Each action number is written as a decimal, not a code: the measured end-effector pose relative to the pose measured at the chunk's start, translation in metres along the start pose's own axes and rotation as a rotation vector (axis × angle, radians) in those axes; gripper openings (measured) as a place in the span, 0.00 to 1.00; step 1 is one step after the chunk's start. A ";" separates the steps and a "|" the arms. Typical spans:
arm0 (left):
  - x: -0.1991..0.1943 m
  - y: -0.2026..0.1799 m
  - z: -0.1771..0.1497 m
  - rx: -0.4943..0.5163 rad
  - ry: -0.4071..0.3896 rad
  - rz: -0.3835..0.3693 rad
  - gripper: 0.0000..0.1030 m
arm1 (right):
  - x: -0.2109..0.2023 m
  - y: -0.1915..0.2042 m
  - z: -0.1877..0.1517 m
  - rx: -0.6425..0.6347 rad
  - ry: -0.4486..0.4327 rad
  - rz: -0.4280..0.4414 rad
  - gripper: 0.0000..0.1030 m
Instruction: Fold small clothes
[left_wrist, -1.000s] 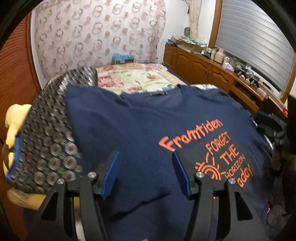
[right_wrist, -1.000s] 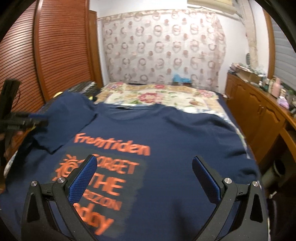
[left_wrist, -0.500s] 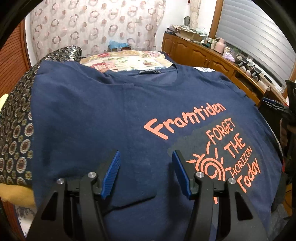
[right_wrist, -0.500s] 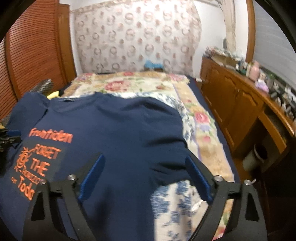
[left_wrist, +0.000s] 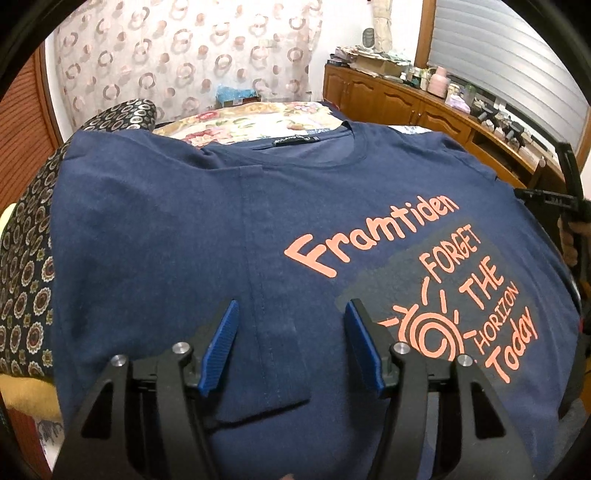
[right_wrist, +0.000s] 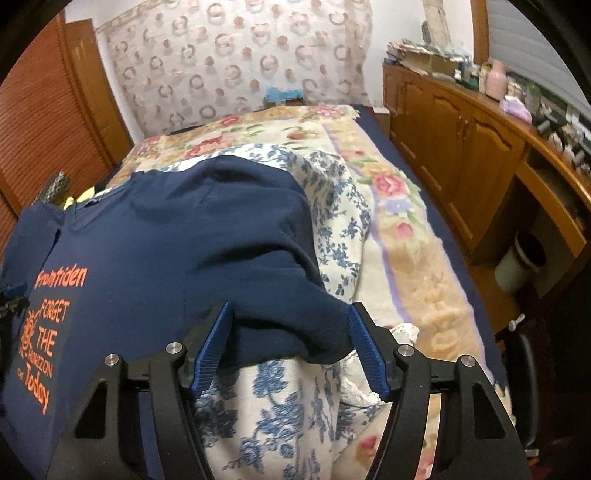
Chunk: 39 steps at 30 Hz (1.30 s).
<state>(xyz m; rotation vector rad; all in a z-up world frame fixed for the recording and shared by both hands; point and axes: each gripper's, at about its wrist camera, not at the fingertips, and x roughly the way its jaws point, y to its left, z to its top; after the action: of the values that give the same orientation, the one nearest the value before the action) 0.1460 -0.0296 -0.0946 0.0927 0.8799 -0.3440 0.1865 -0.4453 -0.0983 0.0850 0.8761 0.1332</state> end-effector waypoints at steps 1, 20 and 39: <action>0.000 -0.001 0.000 0.003 0.002 -0.001 0.65 | 0.001 -0.001 0.000 0.004 0.005 0.003 0.64; 0.005 -0.013 0.003 0.049 0.023 0.016 0.80 | -0.004 0.023 0.013 -0.159 -0.009 -0.010 0.05; -0.004 -0.010 0.005 0.018 -0.021 0.028 0.80 | 0.010 0.127 -0.020 -0.358 0.025 0.149 0.05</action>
<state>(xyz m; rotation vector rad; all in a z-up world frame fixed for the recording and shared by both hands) 0.1439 -0.0390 -0.0876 0.1173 0.8537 -0.3263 0.1665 -0.3182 -0.1023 -0.1869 0.8588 0.4286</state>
